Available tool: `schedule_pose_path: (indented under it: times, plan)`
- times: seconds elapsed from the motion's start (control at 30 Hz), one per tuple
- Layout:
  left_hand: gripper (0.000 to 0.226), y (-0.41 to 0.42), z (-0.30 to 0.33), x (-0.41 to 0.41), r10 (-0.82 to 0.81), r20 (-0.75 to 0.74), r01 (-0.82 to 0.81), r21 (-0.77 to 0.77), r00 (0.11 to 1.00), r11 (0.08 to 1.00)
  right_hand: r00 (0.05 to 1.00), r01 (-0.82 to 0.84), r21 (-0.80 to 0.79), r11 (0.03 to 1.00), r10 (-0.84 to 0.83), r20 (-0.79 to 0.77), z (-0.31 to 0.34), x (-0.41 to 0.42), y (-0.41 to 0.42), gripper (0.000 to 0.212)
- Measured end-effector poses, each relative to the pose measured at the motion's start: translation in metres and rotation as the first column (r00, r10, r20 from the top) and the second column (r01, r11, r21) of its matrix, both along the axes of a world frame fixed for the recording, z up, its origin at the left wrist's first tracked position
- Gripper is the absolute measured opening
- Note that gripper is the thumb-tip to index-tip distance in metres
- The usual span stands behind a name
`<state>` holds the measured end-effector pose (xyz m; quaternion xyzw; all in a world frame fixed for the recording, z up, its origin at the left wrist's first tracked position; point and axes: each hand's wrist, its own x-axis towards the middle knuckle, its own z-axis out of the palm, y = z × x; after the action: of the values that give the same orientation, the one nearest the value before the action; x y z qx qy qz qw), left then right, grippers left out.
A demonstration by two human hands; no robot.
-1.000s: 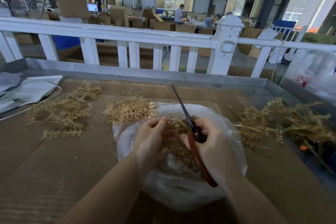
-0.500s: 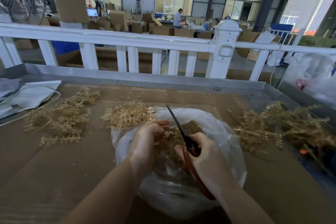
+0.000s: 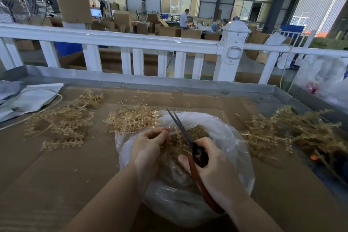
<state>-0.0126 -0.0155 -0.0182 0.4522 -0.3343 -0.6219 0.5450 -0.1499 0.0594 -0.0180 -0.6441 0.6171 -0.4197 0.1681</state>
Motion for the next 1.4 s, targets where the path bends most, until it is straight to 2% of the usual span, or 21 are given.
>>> schedule_pose_path:
  times: [0.2,0.5,0.6,0.73,1.2,1.33,1.4]
  plan:
    - [0.014,-0.004,0.001,0.003,-0.04,-0.17,0.055,0.085,0.985,0.995,0.98,-0.006,-0.019,1.0,0.002,-0.197,0.0,0.002,0.003,0.033]
    - [0.033,-0.004,-0.001,0.0,-0.111,-0.174,0.127,0.083,0.979,0.988,0.955,0.007,-0.007,1.0,-0.009,-0.298,0.0,0.001,0.002,0.033]
    - [0.019,-0.004,-0.001,-0.001,-0.118,-0.198,0.137,0.085,0.973,0.987,0.954,0.001,0.017,1.0,0.004,-0.298,0.0,0.0,0.001,0.032]
    - [0.015,-0.004,-0.002,-0.001,-0.119,-0.196,0.136,0.075,0.973,0.988,0.948,-0.001,0.033,0.999,0.011,-0.318,-0.001,-0.001,-0.001,0.034]
    - [0.017,-0.005,-0.009,0.0,-0.102,-0.168,0.118,0.091,0.981,0.989,0.967,0.012,0.1,0.995,0.014,-0.256,0.001,0.0,-0.002,0.033]
    - [0.016,-0.003,-0.007,0.0,-0.104,-0.176,0.116,0.061,0.979,0.991,0.977,0.029,0.057,0.998,-0.017,-0.212,0.003,0.0,0.0,0.031]
    - [0.014,-0.004,-0.006,0.001,-0.083,-0.233,0.098,0.054,0.969,0.994,0.982,0.076,0.024,0.997,-0.071,-0.174,0.006,-0.004,0.0,0.029]
